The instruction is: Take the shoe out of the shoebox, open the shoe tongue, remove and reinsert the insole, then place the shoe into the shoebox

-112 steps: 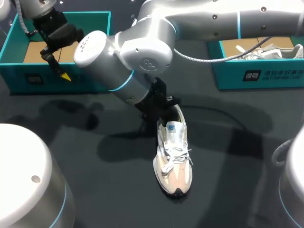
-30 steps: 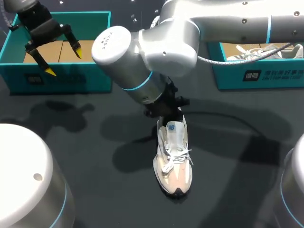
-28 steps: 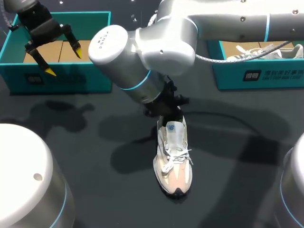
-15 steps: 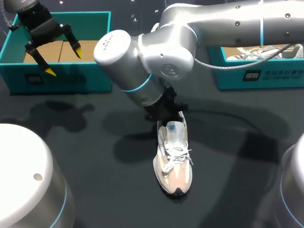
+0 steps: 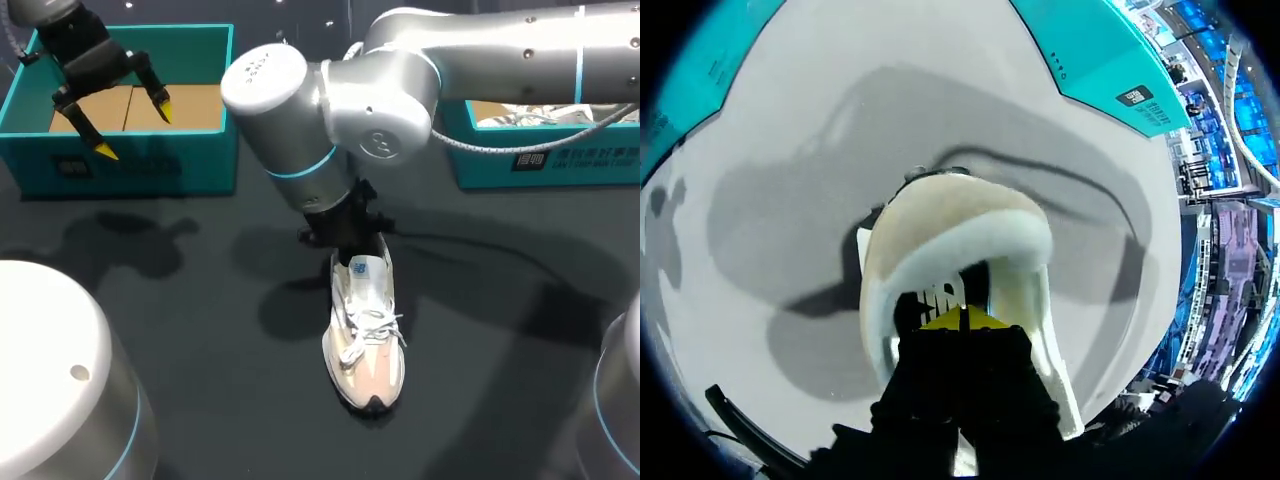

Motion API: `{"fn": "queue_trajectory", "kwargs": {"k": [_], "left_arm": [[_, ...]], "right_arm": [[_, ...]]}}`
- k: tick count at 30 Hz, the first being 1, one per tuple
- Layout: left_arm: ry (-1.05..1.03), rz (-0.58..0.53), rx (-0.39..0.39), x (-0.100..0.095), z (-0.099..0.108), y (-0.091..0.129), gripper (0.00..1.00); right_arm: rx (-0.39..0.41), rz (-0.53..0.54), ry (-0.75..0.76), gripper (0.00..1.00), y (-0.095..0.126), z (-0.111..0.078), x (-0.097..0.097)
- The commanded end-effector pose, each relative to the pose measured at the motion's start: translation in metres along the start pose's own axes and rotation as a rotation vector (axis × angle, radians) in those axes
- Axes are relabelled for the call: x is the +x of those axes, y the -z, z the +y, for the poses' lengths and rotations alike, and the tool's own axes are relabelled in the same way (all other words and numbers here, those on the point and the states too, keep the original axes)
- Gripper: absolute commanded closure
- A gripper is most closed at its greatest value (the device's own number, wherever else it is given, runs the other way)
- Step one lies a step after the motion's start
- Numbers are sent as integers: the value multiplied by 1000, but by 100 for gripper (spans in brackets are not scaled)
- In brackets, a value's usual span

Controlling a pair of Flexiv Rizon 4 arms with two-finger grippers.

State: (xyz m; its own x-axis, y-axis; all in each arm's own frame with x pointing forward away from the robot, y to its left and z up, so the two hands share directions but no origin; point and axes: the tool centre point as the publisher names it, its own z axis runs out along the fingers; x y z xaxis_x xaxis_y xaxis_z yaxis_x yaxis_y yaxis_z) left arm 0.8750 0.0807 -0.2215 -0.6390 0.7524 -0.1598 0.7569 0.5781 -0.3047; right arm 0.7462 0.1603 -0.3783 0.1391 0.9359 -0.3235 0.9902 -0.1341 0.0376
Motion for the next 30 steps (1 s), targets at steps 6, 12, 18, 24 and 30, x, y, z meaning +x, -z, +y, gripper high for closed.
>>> {"fn": "queue_trajectory", "kwargs": {"k": [6,12,18,24,30], "left_arm": [[-1,1,-2,0,0,0,0],[-1,1,-2,0,0,0,0],[-1,1,-2,0,0,0,0],[-1,1,-2,0,0,0,0],[-1,1,-2,0,0,0,0]], "right_arm": [[68,130,-150,100,7,4,0],[106,189,-126,100,-12,2,4],[127,198,-99,100,-20,-5,13],[150,207,-74,100,-26,-22,19],[147,209,-37,100,-13,-26,18]]}}
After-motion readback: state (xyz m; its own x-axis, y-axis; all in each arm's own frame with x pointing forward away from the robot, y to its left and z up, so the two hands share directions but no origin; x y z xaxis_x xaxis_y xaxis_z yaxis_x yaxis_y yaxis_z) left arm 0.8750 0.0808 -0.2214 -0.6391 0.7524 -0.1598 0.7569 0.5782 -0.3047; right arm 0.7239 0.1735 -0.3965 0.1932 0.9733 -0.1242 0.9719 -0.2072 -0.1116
